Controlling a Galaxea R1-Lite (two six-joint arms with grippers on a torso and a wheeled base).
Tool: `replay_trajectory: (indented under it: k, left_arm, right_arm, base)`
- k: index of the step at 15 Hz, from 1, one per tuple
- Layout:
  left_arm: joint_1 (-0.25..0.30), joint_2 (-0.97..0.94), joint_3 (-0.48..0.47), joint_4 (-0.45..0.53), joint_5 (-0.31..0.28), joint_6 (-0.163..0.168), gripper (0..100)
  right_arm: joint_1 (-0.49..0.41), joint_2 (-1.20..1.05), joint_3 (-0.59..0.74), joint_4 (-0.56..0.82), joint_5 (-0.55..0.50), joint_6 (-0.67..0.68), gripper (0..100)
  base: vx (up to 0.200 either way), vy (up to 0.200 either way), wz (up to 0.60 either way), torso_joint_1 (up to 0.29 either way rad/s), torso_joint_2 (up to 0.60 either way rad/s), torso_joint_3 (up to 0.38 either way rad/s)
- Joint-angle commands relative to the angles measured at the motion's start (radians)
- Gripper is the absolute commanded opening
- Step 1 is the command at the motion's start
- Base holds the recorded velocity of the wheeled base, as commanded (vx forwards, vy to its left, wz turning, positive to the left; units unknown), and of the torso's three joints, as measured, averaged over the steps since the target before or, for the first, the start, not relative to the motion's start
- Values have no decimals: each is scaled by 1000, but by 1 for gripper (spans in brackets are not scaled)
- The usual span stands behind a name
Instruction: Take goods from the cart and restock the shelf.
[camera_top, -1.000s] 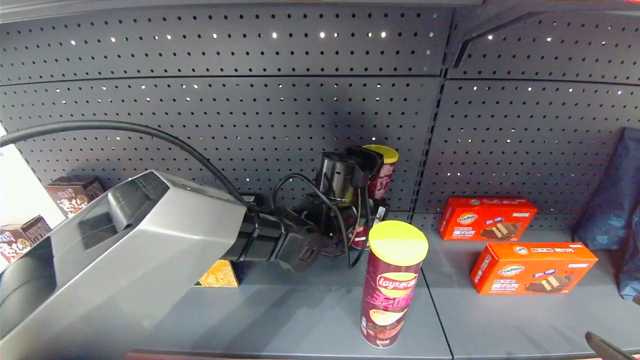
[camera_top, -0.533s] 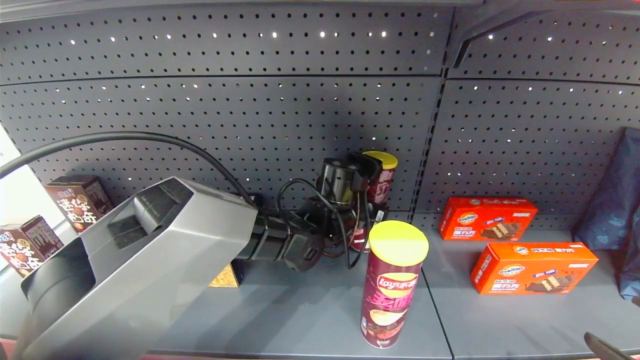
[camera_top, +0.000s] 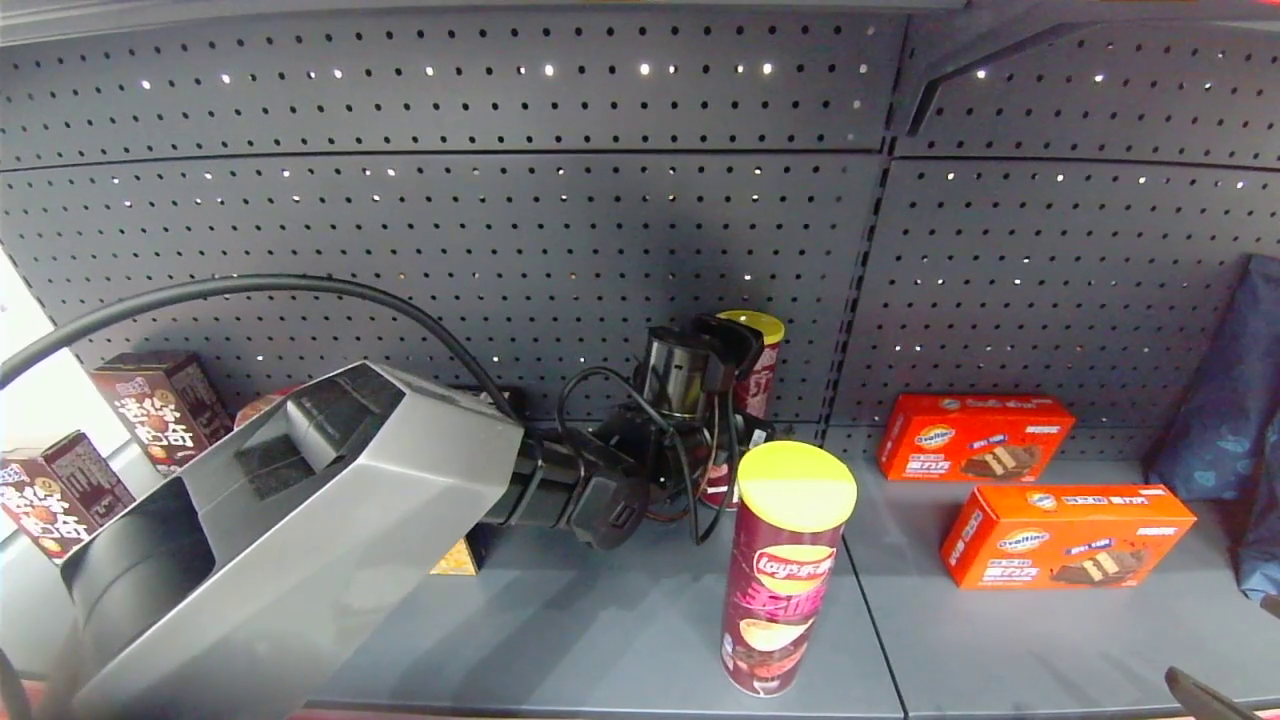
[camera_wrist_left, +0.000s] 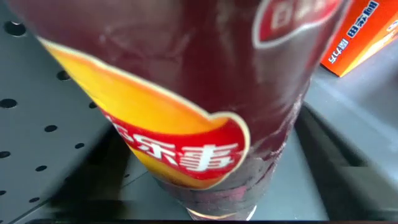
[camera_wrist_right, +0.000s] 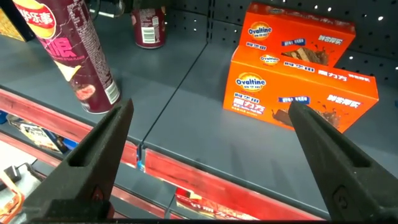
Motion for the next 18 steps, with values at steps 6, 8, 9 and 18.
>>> replay_trajectory:
  k: [6, 8, 9, 18]
  left_arm:
    - [1, -65, 98, -18, 5, 3, 100]
    - [4, -91, 144, -50, 5, 3, 100]
    - [13, -110, 188, -65, 5, 21, 100]
    - [35, -261, 400, -105, 3, 46, 100]
  right_arm:
    - [-1, 113, -75, -4, 9, 31, 100]
    - [0, 153, -96, -5, 8, 41, 100]
    - [6, 176, -107, -5, 8, 41, 100]
    - [14, 326, -118, -14, 12, 38, 100]
  base:
    - [0, 0, 0, 0, 0, 0]
    - [0, 0, 0, 0, 0, 0]
    - [0, 0, 0, 0, 0, 0]
    - [0, 0, 0, 0, 0, 0]
